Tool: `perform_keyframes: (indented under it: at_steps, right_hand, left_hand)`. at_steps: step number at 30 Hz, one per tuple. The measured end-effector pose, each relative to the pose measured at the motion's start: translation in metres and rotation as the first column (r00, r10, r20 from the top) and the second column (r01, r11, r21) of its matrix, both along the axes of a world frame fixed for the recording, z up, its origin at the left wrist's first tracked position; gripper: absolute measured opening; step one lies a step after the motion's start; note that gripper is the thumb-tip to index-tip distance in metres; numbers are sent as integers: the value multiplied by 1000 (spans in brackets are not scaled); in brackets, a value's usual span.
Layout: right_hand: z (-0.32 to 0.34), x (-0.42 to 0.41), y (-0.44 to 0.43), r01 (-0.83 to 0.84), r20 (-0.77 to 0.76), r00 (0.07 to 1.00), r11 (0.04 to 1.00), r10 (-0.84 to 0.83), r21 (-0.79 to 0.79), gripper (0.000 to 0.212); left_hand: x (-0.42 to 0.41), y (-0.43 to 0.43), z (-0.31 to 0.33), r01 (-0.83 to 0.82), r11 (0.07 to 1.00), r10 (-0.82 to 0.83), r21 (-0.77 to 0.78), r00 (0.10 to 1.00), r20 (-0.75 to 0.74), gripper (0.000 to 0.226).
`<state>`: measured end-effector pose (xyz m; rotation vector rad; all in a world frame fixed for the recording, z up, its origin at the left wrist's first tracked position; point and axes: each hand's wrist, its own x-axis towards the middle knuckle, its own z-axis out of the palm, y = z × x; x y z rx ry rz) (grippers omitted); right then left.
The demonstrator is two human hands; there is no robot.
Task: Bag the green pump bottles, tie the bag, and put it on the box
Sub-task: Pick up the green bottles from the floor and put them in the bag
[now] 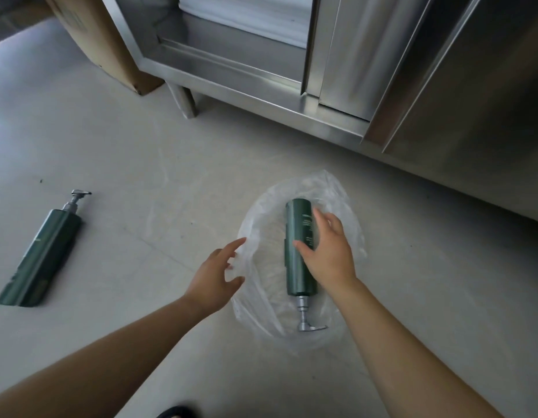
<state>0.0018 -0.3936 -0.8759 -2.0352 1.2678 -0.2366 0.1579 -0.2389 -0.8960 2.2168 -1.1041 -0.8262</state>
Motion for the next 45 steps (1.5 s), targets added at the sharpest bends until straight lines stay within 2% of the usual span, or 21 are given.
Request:
perform_keyframes:
  at_steps: [4,11,16,19,23,27,33,42,45]
  right_hand:
    - [4,-4,7,-80,-55,995,996,81,26,79]
    - [18,-3,27,-274,-57,958,958,279,86,79]
    - [33,27,44,-424,-30,905,905,425,15,76]
    - [38,43,60,-487,-44,873,873,487,7,75]
    - [43,74,74,-521,-73,852,854,518,-16,73]
    - [41,114,92,-541,-103,838,841,536,-20,72]
    - [18,179,124,-587,-194,797,809,572,-28,73]
    - [-37,250,167,-609,-322,745,793,585,31,72]
    - [-52,262,175,-614,-365,721,787,589,57,73]
  left_hand:
    - [1,1,0,25,999,-27,36,999,37,72]
    - [16,18,22,82,992,-92,94,990,109,74]
    - [44,53,48,20,994,-49,111,963,264,68]
    - [67,76,51,-42,989,-4,144,953,303,68]
    - [99,90,46,-52,984,-11,171,938,348,79]
    - [130,104,42,-5,982,-72,188,914,400,78]
    - [177,140,27,-25,977,-67,212,906,418,78]
    - [232,175,-8,-124,978,42,167,902,429,60]
    - [242,180,-15,-132,981,42,143,861,506,59]
